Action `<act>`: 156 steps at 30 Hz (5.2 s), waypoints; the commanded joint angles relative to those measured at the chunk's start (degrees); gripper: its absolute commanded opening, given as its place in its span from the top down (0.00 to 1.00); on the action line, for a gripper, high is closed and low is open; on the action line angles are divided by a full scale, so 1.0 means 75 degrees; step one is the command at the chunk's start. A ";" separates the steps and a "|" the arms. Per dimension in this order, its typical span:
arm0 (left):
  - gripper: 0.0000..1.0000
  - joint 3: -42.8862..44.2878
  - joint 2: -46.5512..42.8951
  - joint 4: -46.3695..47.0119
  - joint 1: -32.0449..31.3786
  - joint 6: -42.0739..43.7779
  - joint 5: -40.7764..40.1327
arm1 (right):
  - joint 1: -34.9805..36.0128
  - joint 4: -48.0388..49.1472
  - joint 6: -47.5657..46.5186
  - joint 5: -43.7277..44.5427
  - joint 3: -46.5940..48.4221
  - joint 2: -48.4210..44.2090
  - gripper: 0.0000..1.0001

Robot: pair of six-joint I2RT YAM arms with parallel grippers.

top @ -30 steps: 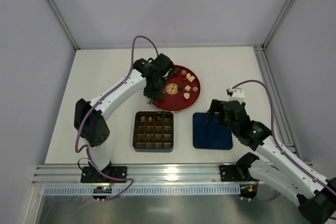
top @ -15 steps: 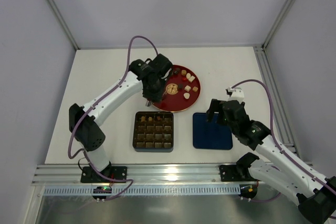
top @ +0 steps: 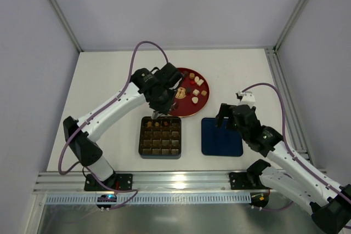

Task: Pack the chocolate

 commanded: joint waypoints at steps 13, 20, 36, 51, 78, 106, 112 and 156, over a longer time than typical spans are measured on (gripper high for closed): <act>0.71 -0.0725 -0.1170 -0.0217 -0.0899 -0.0753 -0.0121 | 0.0020 0.0201 0.0066 0.0101 0.0128 -0.0068 0.00; 0.71 -0.1065 -0.1358 -0.0147 -0.1180 -0.1011 -0.0110 | 0.0032 0.0178 0.0078 0.0125 0.0105 -0.0091 0.00; 0.69 -0.1264 -0.1195 0.0076 -0.1298 -0.1070 -0.0250 | 0.0032 0.0096 0.0101 0.0137 0.0093 -0.0208 0.00; 0.66 -0.1335 -0.1054 0.0216 -0.1286 -0.0988 -0.0250 | 0.0032 0.0072 0.0078 0.0172 0.0070 -0.0279 0.00; 0.62 -0.1230 -0.1030 0.0170 -0.1286 -0.0964 -0.0321 | 0.0032 0.0084 0.0089 0.0172 0.0011 -0.0314 0.00; 0.61 0.3235 0.2672 0.0134 -0.0255 -0.0086 -0.0672 | 0.0032 -0.0244 -0.0016 0.0172 0.0187 -0.0513 0.00; 0.61 0.3669 0.3246 0.0170 0.0014 0.0020 -0.0719 | 0.0020 -0.0314 -0.0074 0.0207 0.0257 -0.0572 0.00; 0.61 0.4208 0.4103 0.0369 0.0390 -0.0039 -0.0239 | 0.0032 -0.0420 -0.0110 0.0230 0.0222 -0.0665 0.00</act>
